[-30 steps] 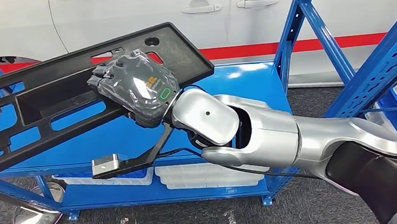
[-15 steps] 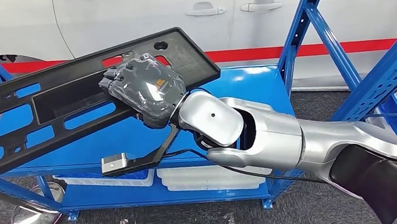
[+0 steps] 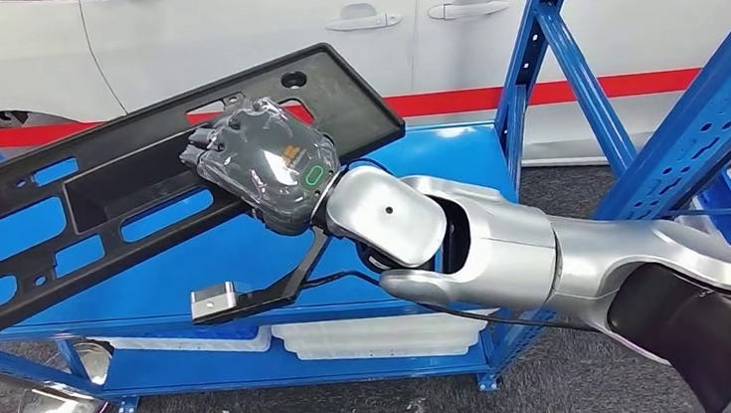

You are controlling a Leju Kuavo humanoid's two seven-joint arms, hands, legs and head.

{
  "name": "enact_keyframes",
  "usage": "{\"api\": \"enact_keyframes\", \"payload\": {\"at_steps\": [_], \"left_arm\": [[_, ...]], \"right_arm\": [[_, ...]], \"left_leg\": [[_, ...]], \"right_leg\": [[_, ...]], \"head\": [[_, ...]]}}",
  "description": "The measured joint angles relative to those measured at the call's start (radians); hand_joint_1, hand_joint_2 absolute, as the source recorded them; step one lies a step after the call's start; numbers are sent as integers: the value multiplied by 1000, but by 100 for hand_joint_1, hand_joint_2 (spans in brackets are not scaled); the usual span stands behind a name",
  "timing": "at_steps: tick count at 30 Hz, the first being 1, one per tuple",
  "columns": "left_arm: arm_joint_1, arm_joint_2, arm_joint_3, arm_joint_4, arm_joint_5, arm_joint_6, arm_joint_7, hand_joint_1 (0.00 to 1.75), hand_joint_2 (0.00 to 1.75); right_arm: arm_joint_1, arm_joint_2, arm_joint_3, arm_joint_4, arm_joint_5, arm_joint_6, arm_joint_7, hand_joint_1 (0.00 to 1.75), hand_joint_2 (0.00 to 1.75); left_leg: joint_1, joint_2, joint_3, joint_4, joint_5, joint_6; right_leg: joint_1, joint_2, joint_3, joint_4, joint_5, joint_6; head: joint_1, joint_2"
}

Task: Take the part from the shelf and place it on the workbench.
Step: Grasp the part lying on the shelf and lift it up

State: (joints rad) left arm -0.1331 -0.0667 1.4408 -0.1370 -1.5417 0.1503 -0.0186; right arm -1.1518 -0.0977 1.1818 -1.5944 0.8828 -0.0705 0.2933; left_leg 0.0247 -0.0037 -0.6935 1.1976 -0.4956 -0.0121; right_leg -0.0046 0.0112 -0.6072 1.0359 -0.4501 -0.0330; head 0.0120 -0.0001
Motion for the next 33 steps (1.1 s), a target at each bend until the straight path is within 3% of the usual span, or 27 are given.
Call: {"api": "enact_keyframes", "payload": {"at_steps": [2, 3, 5, 7, 9, 11, 12, 13, 14, 17, 18, 22, 24, 26, 27, 28, 29, 30, 31, 33], "left_arm": [[0, -3, 0, 0, -2, 0, 3, 0, 175], [-1, -4, 0, 0, -3, 0, 5, 0, 175], [-3, -4, 1, 0, -3, 1, 9, 0, 175], [-4, -5, 2, 0, 0, 2, 15, 0, 175], [-3, -6, 4, 0, 3, 4, 16, 0, 175], [-4, -6, 5, 0, 2, 6, 16, 0, 175], [-4, -6, 5, 0, 1, 7, 15, 0, 175], [-4, -6, 5, 0, 1, 8, 15, 0, 175], [-4, -6, 5, 0, 1, 8, 15, 0, 175], [-5, -6, 7, 0, 0, 9, 15, 0, 175], [-5, -6, 7, 0, 0, 9, 15, 0, 175], [-4, -6, 11, 1, 0, 9, 15, 0, 175], [-3, -6, 12, 1, 0, 9, 15, 0, 175], [-3, -6, 13, 1, 0, 9, 15, 0, 175], [-4, -5, 14, 1, 0, 10, 15, 0, 175], [-4, -5, 15, 1, 0, 10, 15, 0, 175], [-4, -4, 16, 1, 0, 10, 15, 0, 175], [-4, -4, 17, 1, 0, 10, 15, 0, 175], [-5, -4, 18, 1, 0, 10, 15, 0, 175], [-8, -3, 19, 1, 0, 10, 15, 0, 175]], "right_arm": [[-7, 2, 0, 1, 0, 0, -1, 175, 175], [-10, 2, 0, 2, 2, 0, -2, 175, 175], [-13, 2, 1, 4, 15, -1, 0, 175, 175], [-13, 3, 1, 6, 32, -2, 6, 175, 175], [-13, 3, 1, 6, 38, -5, 14, 175, 175], [-10, 2, 1, 8, 39, -7, 18, 175, 175], [-7, 2, 1, 9, 39, -7, 19, 175, 175], [-4, 2, 1, 10, 39, -7, 20, 175, 175], [-2, 2, 1, 12, 39, -7, 21, 175, 175], [-2, 2, 2, 14, 39, -7, 22, 175, 175], [-2, 2, 2, 14, 39, -7, 22, 175, 175], [-3, 3, 2, 15, 39, -7, 23, 175, 175], [-3, 4, 2, 16, 39, -7, 23, 175, 175], [-3, 4, 2, 16, 39, -7, 23, 175, 175], [-3, 4, 2, 17, 39, -7, 23, 175, 175], [-2, 4, 2, 18, 39, -7, 23, 175, 175], [-2, 4, 2, 19, 39, -6, 23, 175, 175], [-1, 4, 2, 19, 39, -6, 23, 175, 175], [-2, 4, 3, 20, 39, -7, 23, 175, 175], [-3, 4, 3, 21, 39, -7, 23, 175, 175]], "left_leg": [[-11, 0, 52, -119, 56, 19], [-16, -1, 67, -152, 66, 24], [-21, -3, 73, -171, 67, 28], [-15, -1, 77, -187, 75, 32], [-9, 3, 80, -202, 85, 38], [-10, 4, 73, -202, 90, 43], [-10, 4, 68, -199, 91, 43], [-10, 4, 62, -196, 93, 42], [-10, 4, 56, -192, 95, 41], [-9, 2, 39, -176, 102, 31], [-10, 2, 35, -173, 105, 26], [-9, -1, 21, -171, 114, -2], [-6, -1, -1, -119, 55, -12], [-4, 0, -33, -1, -39, -19], [-4, 0, -44, 57, -68, -22], [-4, 0, -44, 92, -78, -24], [-4, 0, -26, 95, -66, -24], [-4, 0, 10, 58, -42, -23], [-4, 0, 60, -5, -21, -19], [-9, -2, 154, -135, -12, -10]], "right_leg": [[6, 1, 5, 1, -5, 3], [7, 0, 5, 1, -5, 6], [6, -1, 2, 0, -2, 14], [7, -2, -2, 5, -13, 24], [6, -3, -28, 68, -65, 34], [2, -3, -74, 191, -135, 40], [0, -4, -92, 242, -153, 43], [-1, -4, -94, 259, -153, 45], [-3, -4, -75, 235, -134, 46], [-4, -6, 35, 51, -66, 41], [-1, -6, 54, 16, -57, 36], [-1, -5, 45, -3, -33, 11], [-5, -7, 31, -11, -13, -5], [-4, -8, 10, -10, 4, -11], [-4, -9, -2, -9, 12, -11], [-3, -9, -14, -7, 19, -10], [-3, -9, -26, -5, 27, -9], [-3, -9, -38, -3, 34, -6], [-4, -9, -47, 0, 41, -3], [-1, -10, -58, 2, 53, 6]], "head": [[1, 0], [1, 0], [0, 0], [1, 0], [4, 0], [6, 0], [7, 0], [7, 0], [7, 0], [7, 0], [7, 0], [6, 0], [6, 0], [6, 0], [6, 0], [6, 0], [6, 0], [6, 0], [6, 0], [6, 0]]}}
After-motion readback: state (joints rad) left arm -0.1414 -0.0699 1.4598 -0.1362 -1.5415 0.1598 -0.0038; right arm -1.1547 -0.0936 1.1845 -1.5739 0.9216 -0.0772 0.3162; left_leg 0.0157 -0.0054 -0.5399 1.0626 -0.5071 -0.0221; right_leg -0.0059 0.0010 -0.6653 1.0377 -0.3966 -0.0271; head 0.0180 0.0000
